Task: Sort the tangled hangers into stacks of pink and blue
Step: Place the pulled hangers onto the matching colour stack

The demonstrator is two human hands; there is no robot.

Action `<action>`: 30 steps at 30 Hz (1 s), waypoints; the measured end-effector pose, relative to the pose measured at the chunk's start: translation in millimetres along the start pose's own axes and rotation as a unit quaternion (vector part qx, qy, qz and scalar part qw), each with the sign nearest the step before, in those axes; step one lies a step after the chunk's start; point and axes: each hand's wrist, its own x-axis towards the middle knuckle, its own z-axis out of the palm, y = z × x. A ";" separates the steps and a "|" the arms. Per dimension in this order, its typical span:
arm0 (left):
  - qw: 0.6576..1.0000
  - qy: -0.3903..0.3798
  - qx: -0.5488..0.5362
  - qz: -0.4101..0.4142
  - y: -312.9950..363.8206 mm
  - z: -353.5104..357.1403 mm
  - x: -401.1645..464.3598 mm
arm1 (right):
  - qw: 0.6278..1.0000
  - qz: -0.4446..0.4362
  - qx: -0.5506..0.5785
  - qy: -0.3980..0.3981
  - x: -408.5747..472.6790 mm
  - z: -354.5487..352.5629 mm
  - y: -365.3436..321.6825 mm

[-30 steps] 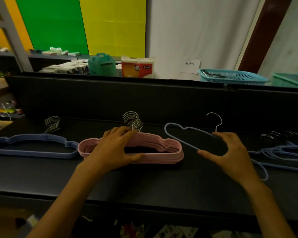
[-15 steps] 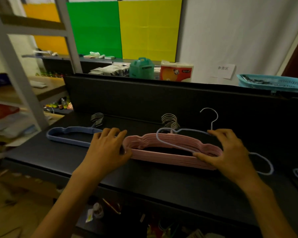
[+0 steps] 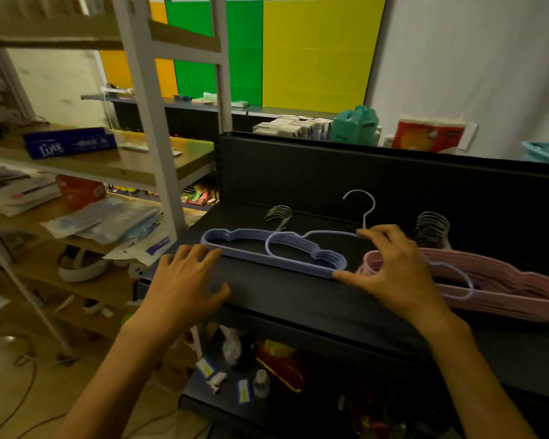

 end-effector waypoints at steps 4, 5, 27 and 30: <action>1.000 -0.005 -0.019 -0.002 -44.9 -0.9 1.6 | 1.000 0.002 0.009 -0.014 11.8 25.8 -49.7; 1.000 -0.008 -0.023 -0.002 -53.6 -0.7 4.0 | 1.000 0.003 0.006 -0.017 15.1 32.2 -59.5; 0.991 0.013 -0.070 0.109 -85.7 13.1 137.3 | 0.989 0.059 -0.001 -0.134 85.6 125.0 -88.1; 0.990 -0.001 -0.069 0.122 -81.9 14.7 147.7 | 0.989 0.061 0.004 -0.135 83.9 126.1 -88.0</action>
